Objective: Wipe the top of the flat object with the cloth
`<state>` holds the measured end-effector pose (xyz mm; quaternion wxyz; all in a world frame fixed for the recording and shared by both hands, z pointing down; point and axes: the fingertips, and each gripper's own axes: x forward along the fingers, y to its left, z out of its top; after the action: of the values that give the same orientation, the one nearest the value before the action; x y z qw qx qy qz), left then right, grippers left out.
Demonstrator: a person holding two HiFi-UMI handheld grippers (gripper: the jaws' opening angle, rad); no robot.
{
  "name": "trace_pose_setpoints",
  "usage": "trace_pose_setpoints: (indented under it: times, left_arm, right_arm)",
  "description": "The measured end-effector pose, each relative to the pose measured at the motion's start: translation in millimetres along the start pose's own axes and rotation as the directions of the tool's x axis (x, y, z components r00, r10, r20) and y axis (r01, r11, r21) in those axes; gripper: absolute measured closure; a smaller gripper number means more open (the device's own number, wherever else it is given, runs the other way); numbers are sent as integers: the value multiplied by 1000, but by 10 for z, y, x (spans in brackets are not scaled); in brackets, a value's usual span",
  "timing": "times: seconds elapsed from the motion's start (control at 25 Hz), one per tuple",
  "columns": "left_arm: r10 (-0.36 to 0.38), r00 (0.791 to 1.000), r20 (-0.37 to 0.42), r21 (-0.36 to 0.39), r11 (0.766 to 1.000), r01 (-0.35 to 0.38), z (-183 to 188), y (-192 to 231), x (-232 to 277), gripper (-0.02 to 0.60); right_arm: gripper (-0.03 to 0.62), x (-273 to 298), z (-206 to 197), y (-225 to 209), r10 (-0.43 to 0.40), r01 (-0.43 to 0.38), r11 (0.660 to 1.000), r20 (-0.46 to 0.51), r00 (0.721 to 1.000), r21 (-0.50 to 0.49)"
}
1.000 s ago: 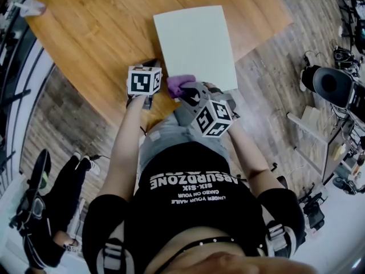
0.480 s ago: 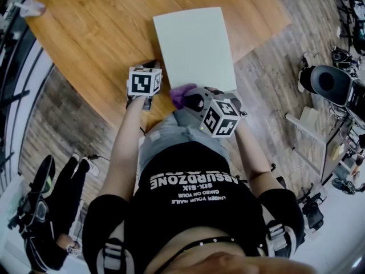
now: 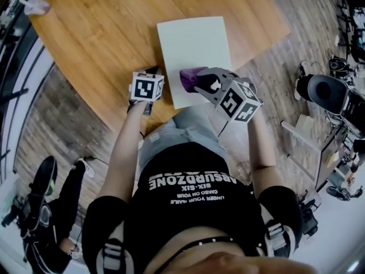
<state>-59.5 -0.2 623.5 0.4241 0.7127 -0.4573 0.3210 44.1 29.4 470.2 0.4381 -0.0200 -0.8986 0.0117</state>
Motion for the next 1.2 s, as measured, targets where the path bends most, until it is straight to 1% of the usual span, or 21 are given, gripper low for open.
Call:
trace_pose_setpoints:
  times: [0.12, 0.2, 0.36, 0.44, 0.52, 0.6, 0.76, 0.88, 0.96, 1.04, 1.2]
  left_arm:
    - [1, 1000, 0, 0, 1000, -1, 10, -141, -77, 568]
    - [0, 1000, 1, -1, 1000, 0, 23, -120, -56, 568]
    - [-6, 1000, -6, -9, 1000, 6, 53, 6, 29, 568]
    - [-3, 1000, -9, -9, 1000, 3, 52, 11, 14, 568]
    - [-2, 1000, -6, -7, 1000, 2, 56, 10, -13, 568]
    - [-2, 1000, -5, -7, 1000, 2, 56, 17, -27, 568]
    - [-2, 1000, -10, -9, 1000, 2, 53, 20, -18, 568]
    - [-2, 1000, -8, -8, 1000, 2, 56, 16, -15, 568]
    - [-2, 1000, -7, -8, 1000, 2, 52, 17, -17, 568]
    - [-2, 1000, -6, -8, 1000, 2, 46, 20, -17, 568]
    - [-5, 1000, -8, -9, 1000, 5, 60, 31, -9, 568]
  right_arm:
    - [500, -157, 22, -288, -87, 86, 995, -18, 996, -40]
    - [502, -114, 54, -547, -146, 143, 987, -34, 989, -76]
    - [502, 66, 191, -1113, -260, 250, 956, -47, 965, -154]
    - [502, 97, 272, -1319, -310, 297, 936, -44, 950, -189]
    - [502, 137, 324, -1479, -345, 325, 919, -57, 937, -221]
    - [502, 206, 345, -1606, -361, 334, 910, -76, 929, -247]
    - [501, 403, 316, -1757, -362, 326, 905, -91, 928, -272]
    - [502, 546, 210, -1811, -376, 326, 894, -118, 919, -307]
    - [501, 654, 79, -1808, -372, 309, 895, -154, 916, -321]
    - [500, 752, -35, -1778, -363, 309, 905, -154, 919, -293]
    - [502, 768, -63, -1784, -386, 368, 912, -75, 920, -184]
